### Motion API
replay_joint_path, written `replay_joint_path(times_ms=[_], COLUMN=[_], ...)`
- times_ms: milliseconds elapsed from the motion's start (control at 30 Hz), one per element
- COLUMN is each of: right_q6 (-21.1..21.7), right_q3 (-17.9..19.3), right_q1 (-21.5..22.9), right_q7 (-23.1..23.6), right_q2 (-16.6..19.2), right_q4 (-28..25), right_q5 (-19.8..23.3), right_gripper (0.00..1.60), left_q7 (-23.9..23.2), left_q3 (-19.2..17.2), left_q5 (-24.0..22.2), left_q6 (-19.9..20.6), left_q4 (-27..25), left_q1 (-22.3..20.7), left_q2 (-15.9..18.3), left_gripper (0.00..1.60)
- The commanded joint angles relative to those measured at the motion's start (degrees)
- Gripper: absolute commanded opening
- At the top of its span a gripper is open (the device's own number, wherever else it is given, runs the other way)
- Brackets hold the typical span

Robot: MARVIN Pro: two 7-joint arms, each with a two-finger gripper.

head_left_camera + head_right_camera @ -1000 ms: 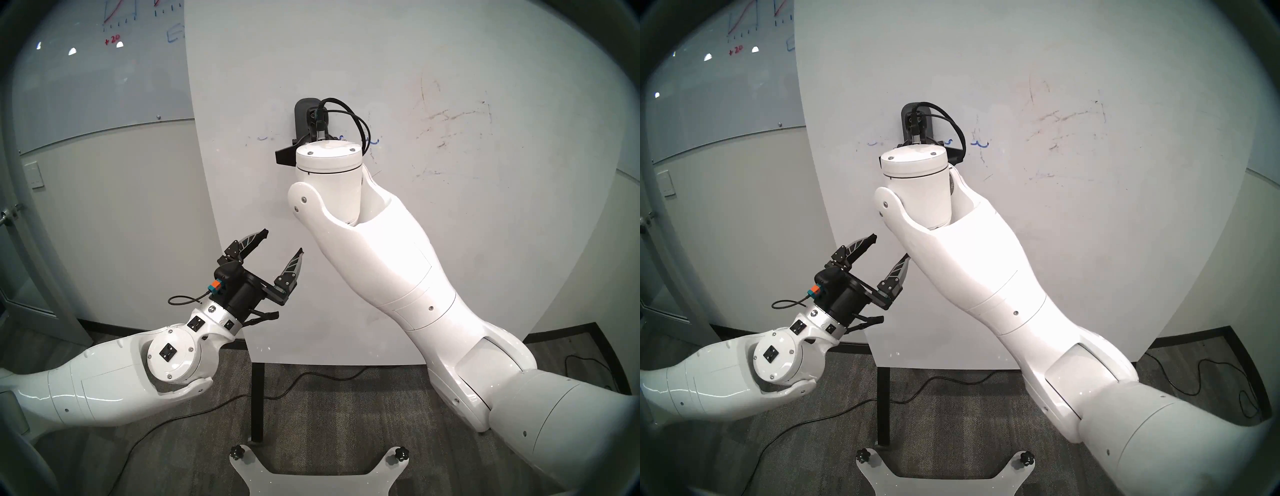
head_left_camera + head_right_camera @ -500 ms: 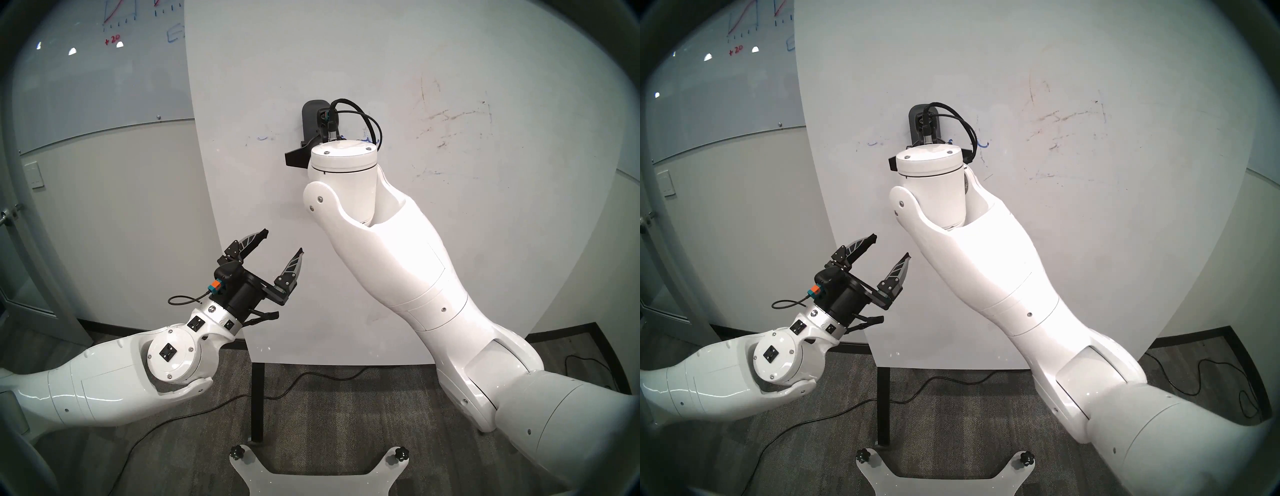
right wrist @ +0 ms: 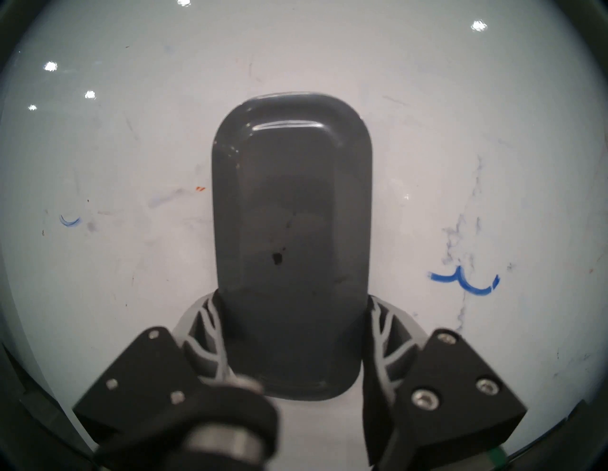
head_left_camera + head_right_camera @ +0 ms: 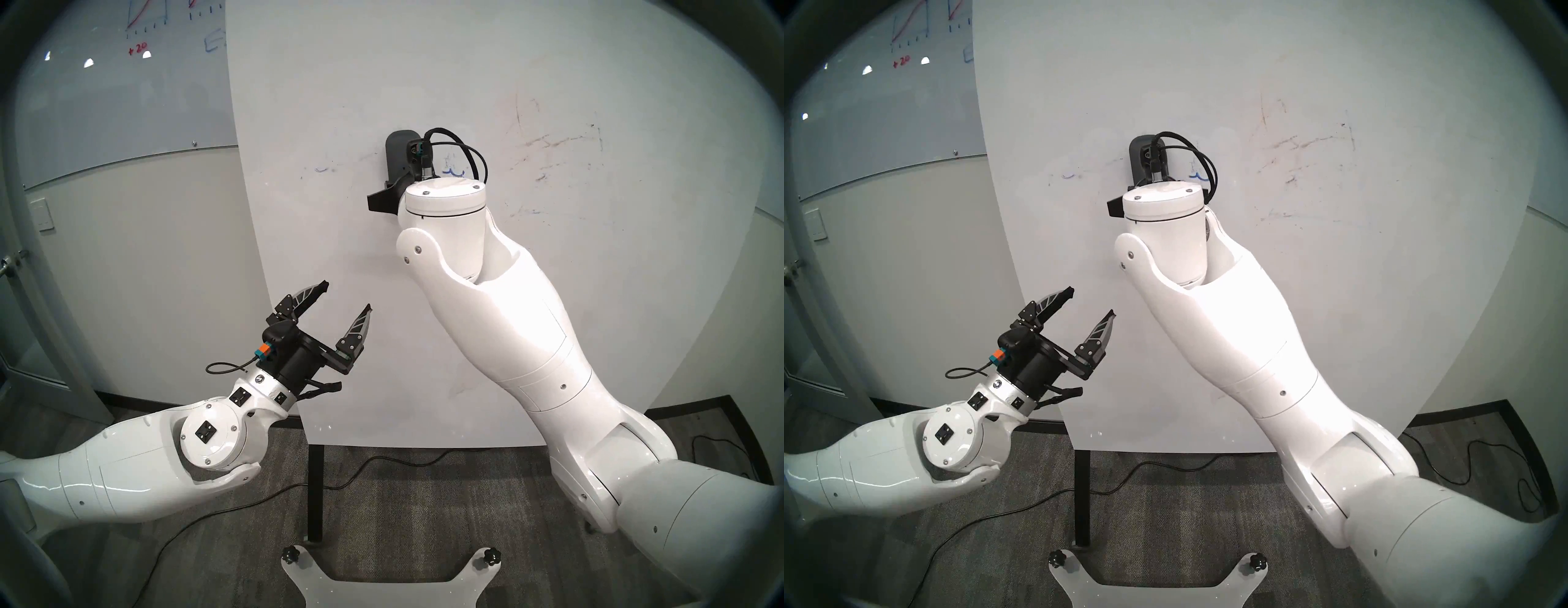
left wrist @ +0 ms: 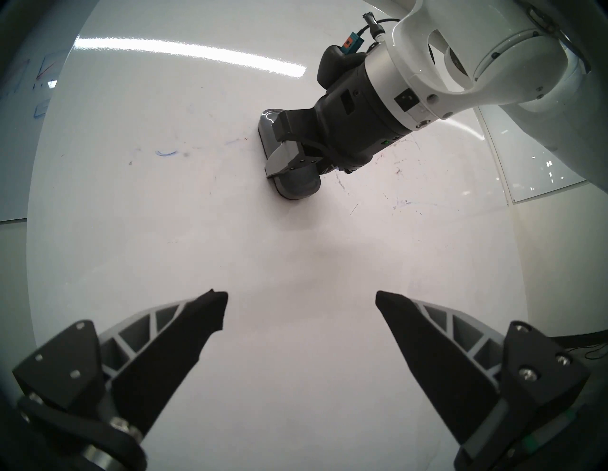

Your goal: Erase all marks on the whiteboard with the eraser

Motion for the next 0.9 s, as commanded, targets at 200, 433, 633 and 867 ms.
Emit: replay_joint_path(times_ms=[200,433,633,867], right_q6=[4.3,4.2,4.0,3.0], right_q3=[1.3,0.9,0.7,0.4], right_q1=[1.7,0.9,0.3,-0.6], right_q7=[1.4,1.9,1.9,2.1], right_q2=[4.2,4.0,3.8,3.5], right_q4=[-0.5,0.0,0.2,1.1], right_q5=[-0.4,-0.6,-0.7,-0.9], right_gripper=[0.00,0.00,0.00,0.00], left_q7=[0.1,0.1,0.1,0.1], left_q3=[-0.6,-0.6,-0.6,-0.6], left_q5=[0.0,0.0,0.0,0.0], left_q6=[-0.5,-0.6,-0.6,-0.5], left_q4=[-0.6,-0.6,-0.6,-0.6], left_q1=[-0.5,-0.5,-0.5,-0.5], left_q2=[0.0,0.0,0.0,0.0], left_gripper=[1.60,1.60,1.60,1.60])
